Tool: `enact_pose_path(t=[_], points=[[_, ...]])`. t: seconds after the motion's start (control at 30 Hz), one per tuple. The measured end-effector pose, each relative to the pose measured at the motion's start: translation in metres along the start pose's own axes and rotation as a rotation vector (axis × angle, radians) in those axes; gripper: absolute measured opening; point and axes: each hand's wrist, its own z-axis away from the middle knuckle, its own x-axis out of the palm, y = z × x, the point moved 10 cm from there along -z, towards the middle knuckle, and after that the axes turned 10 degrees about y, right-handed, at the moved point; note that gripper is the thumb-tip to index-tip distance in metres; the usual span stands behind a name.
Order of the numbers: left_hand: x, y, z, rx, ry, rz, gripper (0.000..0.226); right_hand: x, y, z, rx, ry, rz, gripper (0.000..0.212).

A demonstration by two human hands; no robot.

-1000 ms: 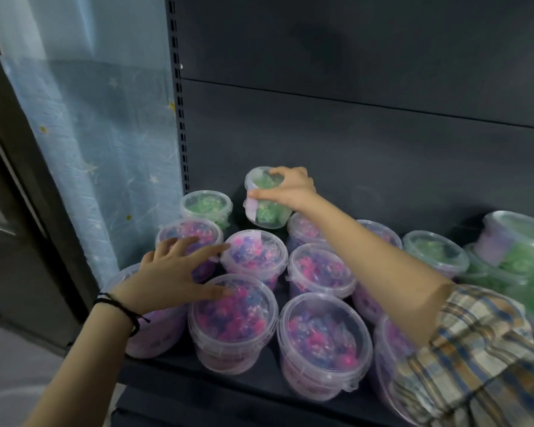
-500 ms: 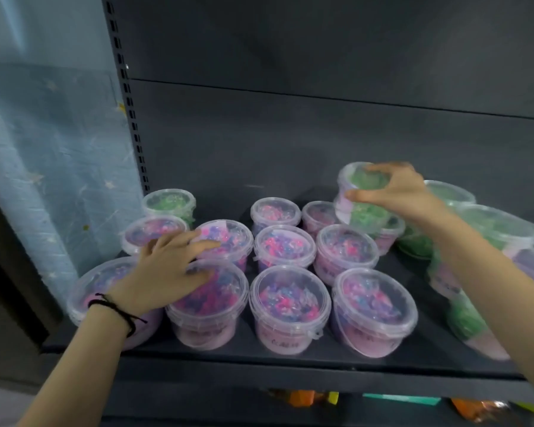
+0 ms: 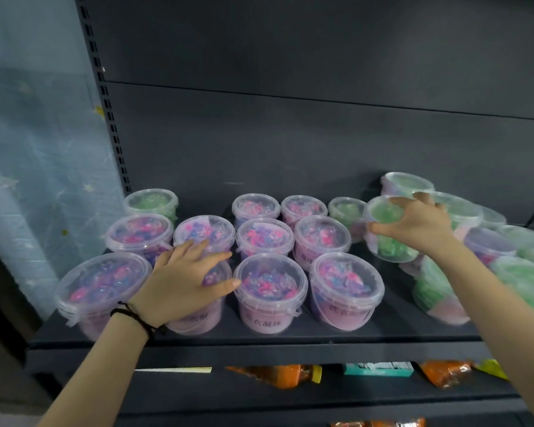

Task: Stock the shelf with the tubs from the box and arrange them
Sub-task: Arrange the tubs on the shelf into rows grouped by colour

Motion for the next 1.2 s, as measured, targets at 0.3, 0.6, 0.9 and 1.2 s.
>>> enact_pose_path(t=[0.3, 0.6, 0.9, 1.2], points=[[-0.004, -0.001, -0.002, -0.042, 0.063, 0.005, 0.090, 0.085, 0.020, -0.003, 0.059, -0.172, -0.063, 0.099], [-0.001, -0.003, -0.010, -0.038, 0.034, 0.005, 0.113, 0.103, 0.026, -0.005, -0.021, -0.345, 0.032, 0.109], [-0.006, 0.007, -0.009, 0.034, 0.032, -0.030, 0.098, 0.042, -0.029, 0.077, -0.292, -0.343, -0.464, 0.031], [-0.015, 0.162, 0.004, 0.359, 0.276, 0.214, 0.054, 0.047, -0.036, 0.108, -0.378, -0.252, -0.631, 0.030]])
